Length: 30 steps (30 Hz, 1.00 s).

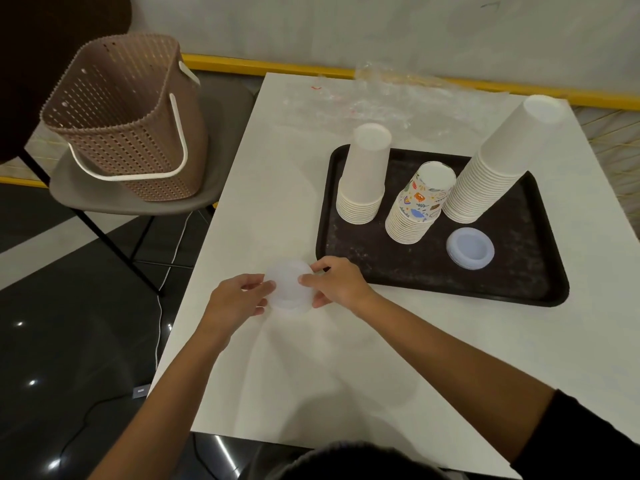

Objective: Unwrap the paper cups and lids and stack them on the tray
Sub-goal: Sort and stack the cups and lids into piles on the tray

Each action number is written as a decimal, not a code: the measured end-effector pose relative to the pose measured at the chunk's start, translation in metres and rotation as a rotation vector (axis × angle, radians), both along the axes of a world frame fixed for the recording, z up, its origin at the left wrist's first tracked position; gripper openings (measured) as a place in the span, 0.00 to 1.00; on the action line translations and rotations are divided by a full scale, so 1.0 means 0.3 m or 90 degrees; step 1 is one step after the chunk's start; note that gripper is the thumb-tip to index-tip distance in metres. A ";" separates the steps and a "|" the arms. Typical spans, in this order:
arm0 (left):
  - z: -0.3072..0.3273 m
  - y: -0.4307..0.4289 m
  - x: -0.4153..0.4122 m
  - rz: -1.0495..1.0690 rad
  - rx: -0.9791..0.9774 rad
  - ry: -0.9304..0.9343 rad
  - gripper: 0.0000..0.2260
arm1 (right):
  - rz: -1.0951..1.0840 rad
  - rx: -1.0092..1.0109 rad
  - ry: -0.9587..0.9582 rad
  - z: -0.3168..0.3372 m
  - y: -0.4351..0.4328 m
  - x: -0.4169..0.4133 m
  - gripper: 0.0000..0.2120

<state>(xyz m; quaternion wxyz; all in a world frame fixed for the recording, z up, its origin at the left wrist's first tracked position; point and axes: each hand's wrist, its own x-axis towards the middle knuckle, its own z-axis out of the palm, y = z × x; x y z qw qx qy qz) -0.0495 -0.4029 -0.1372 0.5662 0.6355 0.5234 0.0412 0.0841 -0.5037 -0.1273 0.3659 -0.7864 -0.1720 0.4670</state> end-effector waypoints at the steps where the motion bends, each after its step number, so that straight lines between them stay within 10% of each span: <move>1: 0.003 0.001 0.002 -0.001 0.003 0.000 0.15 | -0.005 0.002 0.003 0.002 0.000 0.002 0.16; 30: 0.157 -0.021 0.150 -0.071 -0.010 -0.067 0.07 | -0.120 0.108 0.018 0.102 -0.084 0.139 0.14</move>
